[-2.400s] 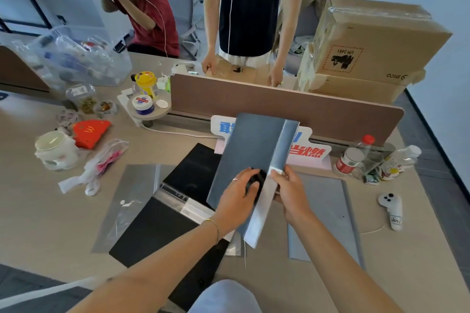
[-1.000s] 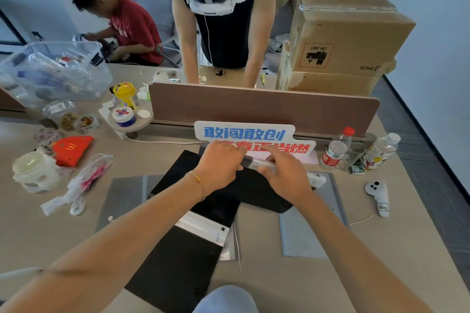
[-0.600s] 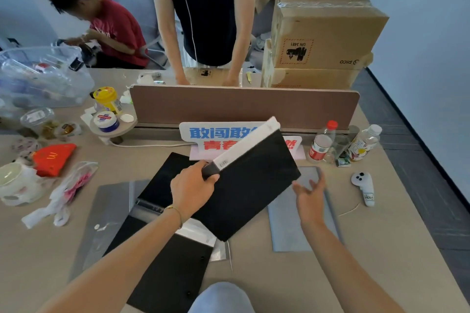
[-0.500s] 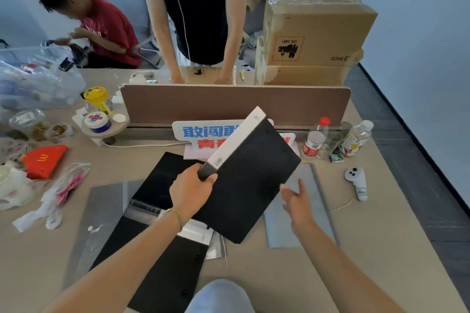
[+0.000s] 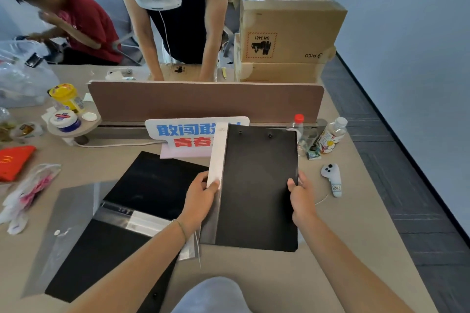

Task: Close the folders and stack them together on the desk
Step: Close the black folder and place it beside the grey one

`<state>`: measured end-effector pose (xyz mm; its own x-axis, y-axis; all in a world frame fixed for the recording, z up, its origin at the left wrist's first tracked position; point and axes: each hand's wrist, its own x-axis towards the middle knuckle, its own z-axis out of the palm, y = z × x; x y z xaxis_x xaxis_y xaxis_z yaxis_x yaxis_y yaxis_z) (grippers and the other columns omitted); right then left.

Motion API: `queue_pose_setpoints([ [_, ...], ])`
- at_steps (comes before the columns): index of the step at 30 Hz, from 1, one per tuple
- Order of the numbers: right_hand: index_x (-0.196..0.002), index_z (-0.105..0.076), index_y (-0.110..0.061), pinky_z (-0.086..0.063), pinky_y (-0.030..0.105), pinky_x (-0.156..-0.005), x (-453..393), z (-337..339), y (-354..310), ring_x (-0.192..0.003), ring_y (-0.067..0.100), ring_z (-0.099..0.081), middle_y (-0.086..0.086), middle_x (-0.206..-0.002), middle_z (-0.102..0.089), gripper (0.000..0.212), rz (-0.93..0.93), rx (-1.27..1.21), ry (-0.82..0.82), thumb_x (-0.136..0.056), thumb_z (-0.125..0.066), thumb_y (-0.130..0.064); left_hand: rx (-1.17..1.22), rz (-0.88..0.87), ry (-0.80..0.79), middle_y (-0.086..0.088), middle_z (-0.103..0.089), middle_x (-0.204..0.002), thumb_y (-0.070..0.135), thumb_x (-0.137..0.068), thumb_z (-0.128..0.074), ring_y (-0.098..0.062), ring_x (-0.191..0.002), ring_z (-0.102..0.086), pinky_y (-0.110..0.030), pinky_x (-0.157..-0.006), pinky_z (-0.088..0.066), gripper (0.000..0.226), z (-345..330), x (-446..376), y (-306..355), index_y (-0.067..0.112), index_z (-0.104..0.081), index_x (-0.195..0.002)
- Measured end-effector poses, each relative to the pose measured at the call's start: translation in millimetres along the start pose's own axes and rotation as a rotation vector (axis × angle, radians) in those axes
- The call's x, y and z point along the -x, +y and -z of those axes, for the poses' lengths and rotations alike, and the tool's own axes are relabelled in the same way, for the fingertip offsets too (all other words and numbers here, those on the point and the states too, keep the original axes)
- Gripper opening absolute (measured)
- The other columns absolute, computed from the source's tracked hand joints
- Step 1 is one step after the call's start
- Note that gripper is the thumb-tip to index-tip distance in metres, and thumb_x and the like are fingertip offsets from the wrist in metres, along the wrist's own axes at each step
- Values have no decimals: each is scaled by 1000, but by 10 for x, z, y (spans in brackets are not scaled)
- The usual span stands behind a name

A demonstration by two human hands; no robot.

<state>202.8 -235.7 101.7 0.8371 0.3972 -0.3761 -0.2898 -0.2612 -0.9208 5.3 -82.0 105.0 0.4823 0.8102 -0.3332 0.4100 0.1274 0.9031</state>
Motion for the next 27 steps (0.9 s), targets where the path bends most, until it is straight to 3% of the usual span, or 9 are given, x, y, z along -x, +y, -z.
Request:
queue_pose_setpoints([
  [2, -125, -61, -27, -48, 37, -102, -71, 102, 32, -110, 13, -64, -7, -117, -70, 37, 4, 63, -4, -99, -46, -7, 1, -5, 26, 1, -67, -127, 21, -102, -57, -20, -116, -64, -47, -105, -51, 33, -154, -47, 26, 17, -56, -134],
  [4, -132, -55, -27, -48, 35, -95, -146, 203, 53, -105, 15, -62, 0, -115, -67, 38, -24, 81, 53, -98, -53, -10, -34, -15, 23, 1, -66, -127, 18, -102, -56, -21, -117, -63, -42, -104, -51, 31, -302, -81, 44, 15, -56, -134],
  [6, -134, -52, -23, -48, 31, -81, -218, 293, 84, -96, 17, -62, 9, -110, -66, 41, -42, 71, 109, -95, -59, -10, -71, 9, 17, 5, -65, -122, 18, -104, -54, -15, -108, -62, -31, -94, -52, 29, -436, -116, 34, 18, -55, -132],
  [9, -136, -52, -25, -48, 37, -96, -360, 384, 165, -111, 20, -61, 3, -123, -64, 44, -109, 103, 92, -95, -58, -9, -185, 60, 30, 15, -66, -108, 28, -103, -54, -9, -92, -64, -21, -73, -51, 26, -612, -197, -79, 29, -59, -128],
  [12, -139, -53, -21, -42, 36, -102, -466, 452, 211, -118, 16, -52, -8, -122, -56, 45, -153, 151, 49, -97, -50, -4, -315, 88, 26, 11, -69, -104, 32, -103, -54, -16, -98, -69, -33, -87, -59, 21, -766, -263, -209, 26, -63, -121],
  [14, -139, -53, -19, -41, 37, -104, -543, 476, 240, -116, 14, -51, -9, -122, -56, 44, -155, 187, 18, -98, -48, -3, -340, 124, 24, 2, -71, -109, 27, -104, -53, -21, -101, -69, -33, -90, -58, 20, -865, -287, -275, 19, -65, -118],
  [19, -130, -53, -29, -43, 35, -102, -731, 500, 380, -114, 20, -53, -4, -120, -59, 45, -190, 233, -33, -96, -48, 0, -318, 149, 24, -3, -72, -102, 10, -103, -52, -26, -99, -70, -16, -65, -48, 18, -1051, -456, -469, 18, -67, -105],
  [21, -120, -50, -33, -42, 30, -95, -800, 516, 432, -106, 17, -52, -7, -113, -58, 43, -183, 250, -58, -95, -47, 2, -321, 163, 32, -3, -72, -100, 3, -100, -53, -25, -94, -70, -23, -72, -53, 20, -1117, -528, -546, 17, -68, -100],
  [27, -125, -61, -29, -43, 25, -86, -894, 521, 654, -110, 15, -60, -14, -116, -67, 49, -155, 318, -111, -88, -46, -1, -362, 146, 72, -4, -69, -107, 1, -100, -51, -20, -94, -64, -33, -91, -54, 24, -1293, -664, -757, 17, -67, -109],
])
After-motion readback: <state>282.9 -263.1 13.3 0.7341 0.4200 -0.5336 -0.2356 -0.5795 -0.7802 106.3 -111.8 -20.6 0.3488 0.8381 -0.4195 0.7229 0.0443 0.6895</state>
